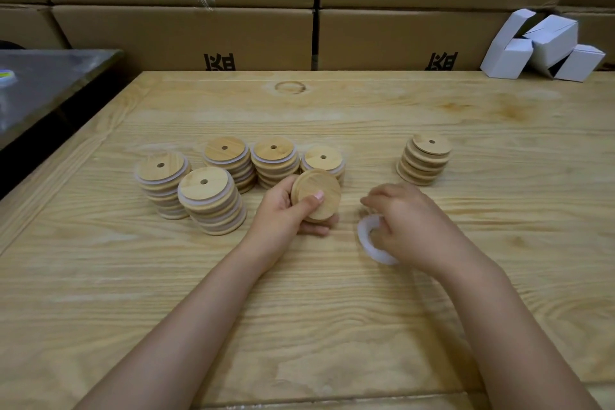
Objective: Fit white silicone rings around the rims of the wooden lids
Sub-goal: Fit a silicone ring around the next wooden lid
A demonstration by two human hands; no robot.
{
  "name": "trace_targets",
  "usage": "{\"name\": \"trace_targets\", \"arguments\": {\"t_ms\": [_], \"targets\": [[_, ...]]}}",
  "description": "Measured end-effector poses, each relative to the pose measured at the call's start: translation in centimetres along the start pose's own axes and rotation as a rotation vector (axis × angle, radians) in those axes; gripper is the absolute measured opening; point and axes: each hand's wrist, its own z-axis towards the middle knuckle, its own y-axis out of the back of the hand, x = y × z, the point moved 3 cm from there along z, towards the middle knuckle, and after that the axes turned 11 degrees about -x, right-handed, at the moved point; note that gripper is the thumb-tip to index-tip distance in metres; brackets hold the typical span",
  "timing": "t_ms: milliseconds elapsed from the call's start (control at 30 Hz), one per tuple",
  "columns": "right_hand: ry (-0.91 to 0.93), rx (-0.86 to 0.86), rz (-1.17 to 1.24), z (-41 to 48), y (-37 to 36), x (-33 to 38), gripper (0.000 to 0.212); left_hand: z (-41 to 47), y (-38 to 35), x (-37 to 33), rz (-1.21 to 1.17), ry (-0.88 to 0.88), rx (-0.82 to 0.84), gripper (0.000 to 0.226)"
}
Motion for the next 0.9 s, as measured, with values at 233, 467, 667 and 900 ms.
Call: {"name": "trace_targets", "arguments": {"t_ms": [233, 467, 667, 900], "targets": [[-0.061, 0.05, -0.047, 0.1, -0.3, -0.3, 0.031, 0.3, 0.2, 0.3, -0.002, 0.006, -0.01, 0.013], [-0.067, -0.041, -0.004, 0.1, 0.3, -0.6, 0.026, 0.3, 0.2, 0.4, 0.003, -0.003, 0.0, 0.012], [0.064, -0.248, 0.079, -0.2, 1.7, 0.1, 0.009, 0.1, 0.2, 0.2, -0.011, -0.033, 0.008, 0.018], [0.163, -0.35, 0.354, -0.4, 2.5, 1.3, 0.007, 0.5, 0.8, -0.2, -0.076, -0.081, -0.034, 0.017]]}}
